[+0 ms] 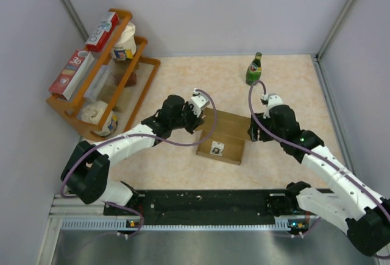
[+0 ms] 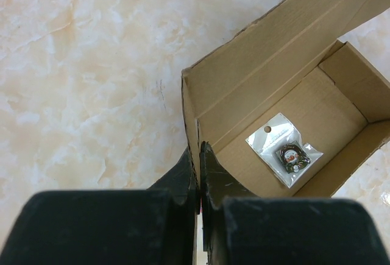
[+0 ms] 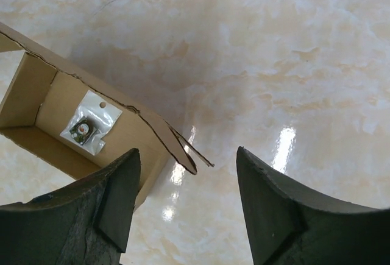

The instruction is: Fold the paper box

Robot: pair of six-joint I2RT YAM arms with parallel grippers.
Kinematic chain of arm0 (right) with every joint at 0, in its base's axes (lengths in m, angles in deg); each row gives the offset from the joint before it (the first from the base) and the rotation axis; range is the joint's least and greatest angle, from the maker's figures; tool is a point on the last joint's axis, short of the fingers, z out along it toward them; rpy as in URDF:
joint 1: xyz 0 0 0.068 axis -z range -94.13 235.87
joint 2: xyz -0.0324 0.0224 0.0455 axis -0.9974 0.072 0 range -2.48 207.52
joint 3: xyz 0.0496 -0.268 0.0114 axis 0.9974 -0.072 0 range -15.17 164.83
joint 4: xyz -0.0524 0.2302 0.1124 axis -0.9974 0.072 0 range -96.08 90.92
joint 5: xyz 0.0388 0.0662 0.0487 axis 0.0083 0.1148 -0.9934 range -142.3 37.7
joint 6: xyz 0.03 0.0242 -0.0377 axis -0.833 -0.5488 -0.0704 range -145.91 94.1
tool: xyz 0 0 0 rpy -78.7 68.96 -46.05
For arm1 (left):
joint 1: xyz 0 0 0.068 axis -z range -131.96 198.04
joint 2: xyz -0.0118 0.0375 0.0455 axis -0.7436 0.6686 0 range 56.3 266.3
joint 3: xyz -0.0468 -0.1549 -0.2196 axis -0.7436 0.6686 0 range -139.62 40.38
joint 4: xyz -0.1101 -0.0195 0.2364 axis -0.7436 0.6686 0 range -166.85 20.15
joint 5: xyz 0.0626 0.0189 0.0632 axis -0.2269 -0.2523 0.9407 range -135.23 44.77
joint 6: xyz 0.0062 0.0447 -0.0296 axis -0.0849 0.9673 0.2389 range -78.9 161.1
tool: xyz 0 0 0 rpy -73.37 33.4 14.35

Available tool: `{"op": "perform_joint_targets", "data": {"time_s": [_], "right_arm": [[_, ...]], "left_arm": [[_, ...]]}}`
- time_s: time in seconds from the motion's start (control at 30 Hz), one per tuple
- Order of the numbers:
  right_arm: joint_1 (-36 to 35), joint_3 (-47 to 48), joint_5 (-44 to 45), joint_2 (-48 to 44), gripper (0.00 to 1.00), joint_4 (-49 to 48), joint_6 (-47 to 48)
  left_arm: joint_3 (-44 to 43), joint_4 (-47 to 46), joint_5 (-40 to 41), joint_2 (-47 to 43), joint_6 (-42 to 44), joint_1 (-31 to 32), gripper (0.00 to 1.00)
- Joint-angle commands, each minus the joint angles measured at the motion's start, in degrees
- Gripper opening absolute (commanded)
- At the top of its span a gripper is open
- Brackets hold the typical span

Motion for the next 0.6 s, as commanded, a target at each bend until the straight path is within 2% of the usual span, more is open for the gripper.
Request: {"op": "perform_joint_targets", "data": {"time_s": [0.0,0.17,0.57], "right_arm": [[0.68,-0.05,-2.99,2.38,0.62,-5.48,2.01],[0.85,-0.14,-3.52,5.02,0.58,-6.97,2.55],[0.85,-0.23,-8.44,8.89,0.39,-8.03,2.55]], "left_arm": [[-2.34,-0.11,-0.51,0.11,0.14,-0.19,0.0],[-2.42,-0.11,-0.95,0.64,0.22,-0.19,0.0],[-4.09,2.52,-0.25,1.69,-2.06,-0.28,0.0]]}}
